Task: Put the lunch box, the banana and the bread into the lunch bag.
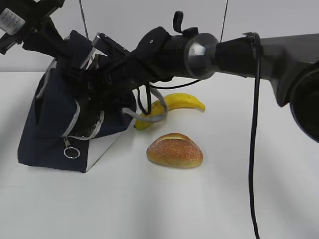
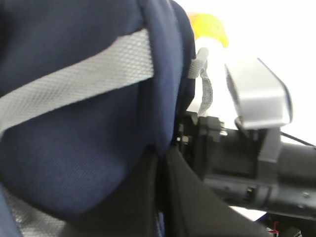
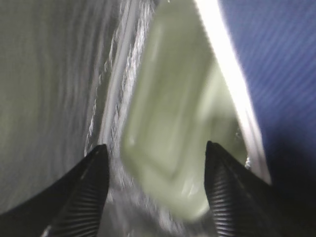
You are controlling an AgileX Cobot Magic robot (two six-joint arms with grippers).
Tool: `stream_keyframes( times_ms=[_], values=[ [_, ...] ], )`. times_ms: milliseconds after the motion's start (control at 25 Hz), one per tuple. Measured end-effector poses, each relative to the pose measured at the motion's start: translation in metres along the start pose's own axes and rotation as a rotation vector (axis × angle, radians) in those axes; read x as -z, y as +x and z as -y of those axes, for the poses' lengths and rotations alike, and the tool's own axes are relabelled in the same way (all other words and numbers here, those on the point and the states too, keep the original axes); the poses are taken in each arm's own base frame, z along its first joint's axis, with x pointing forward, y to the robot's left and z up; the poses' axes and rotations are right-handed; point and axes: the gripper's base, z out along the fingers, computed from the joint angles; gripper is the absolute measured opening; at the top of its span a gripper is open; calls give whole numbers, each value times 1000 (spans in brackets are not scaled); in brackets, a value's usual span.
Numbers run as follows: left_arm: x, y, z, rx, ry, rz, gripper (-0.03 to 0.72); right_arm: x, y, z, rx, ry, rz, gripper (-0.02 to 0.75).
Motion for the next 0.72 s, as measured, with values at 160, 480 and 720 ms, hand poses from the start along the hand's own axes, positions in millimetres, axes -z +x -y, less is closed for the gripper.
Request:
stream_keyframes(
  times_ms=[160,480,720],
  values=[
    [0,0,0,0,1,0,1,-9,6,9,-7,14,-21,459],
    [0,0,-1,-2,-6,-3,1,25,-7,3,79,19,-93,460],
    [0,0,-1,-4,-10,-4,1,89,-36,5,103,9,-131,459]
  ],
)
